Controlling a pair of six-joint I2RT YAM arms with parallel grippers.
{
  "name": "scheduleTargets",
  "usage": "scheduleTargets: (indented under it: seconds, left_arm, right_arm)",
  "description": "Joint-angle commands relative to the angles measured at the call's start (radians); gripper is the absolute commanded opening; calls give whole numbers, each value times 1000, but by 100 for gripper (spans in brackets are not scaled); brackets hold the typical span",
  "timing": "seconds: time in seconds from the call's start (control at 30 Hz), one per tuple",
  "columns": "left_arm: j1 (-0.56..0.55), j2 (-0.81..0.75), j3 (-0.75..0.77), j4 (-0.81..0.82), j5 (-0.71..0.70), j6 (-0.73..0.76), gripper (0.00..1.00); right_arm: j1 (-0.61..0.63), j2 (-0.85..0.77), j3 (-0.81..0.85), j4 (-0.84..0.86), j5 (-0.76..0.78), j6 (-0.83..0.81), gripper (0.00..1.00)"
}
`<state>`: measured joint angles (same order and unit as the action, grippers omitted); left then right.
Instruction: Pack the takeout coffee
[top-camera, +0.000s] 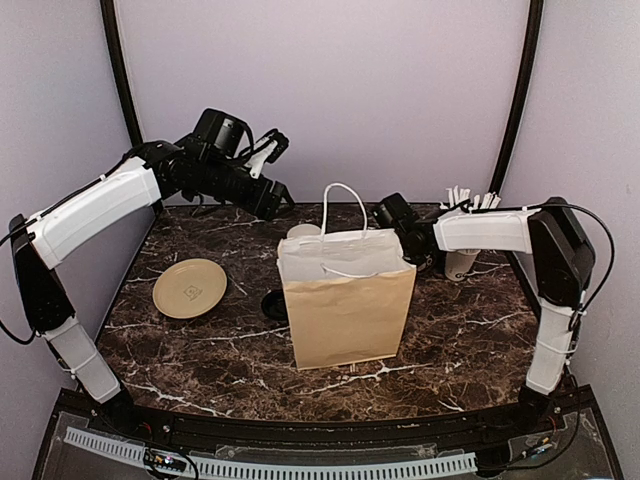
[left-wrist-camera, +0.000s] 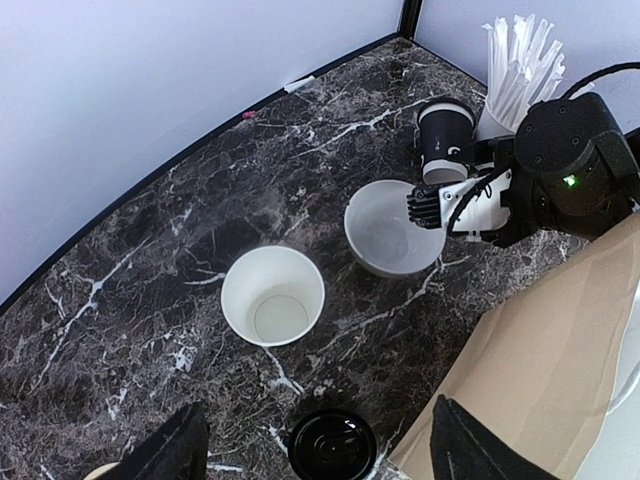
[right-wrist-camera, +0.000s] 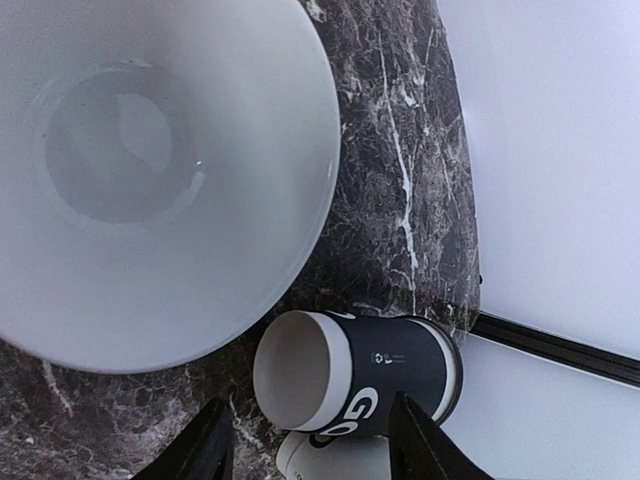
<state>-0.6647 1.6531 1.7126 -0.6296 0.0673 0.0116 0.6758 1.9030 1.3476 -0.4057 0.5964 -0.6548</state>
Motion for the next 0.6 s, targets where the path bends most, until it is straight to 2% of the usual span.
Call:
scheduleTargets:
  seconds: [0.0, 0.57]
  left_arm:
    - [6, -59, -27, 19, 11, -8, 79]
    - [6, -39, -44, 27, 26, -7, 79]
  right_arm:
    - [-2, 57, -23, 42, 70, -9, 52]
    - [-39, 145, -48, 81, 120, -30, 47]
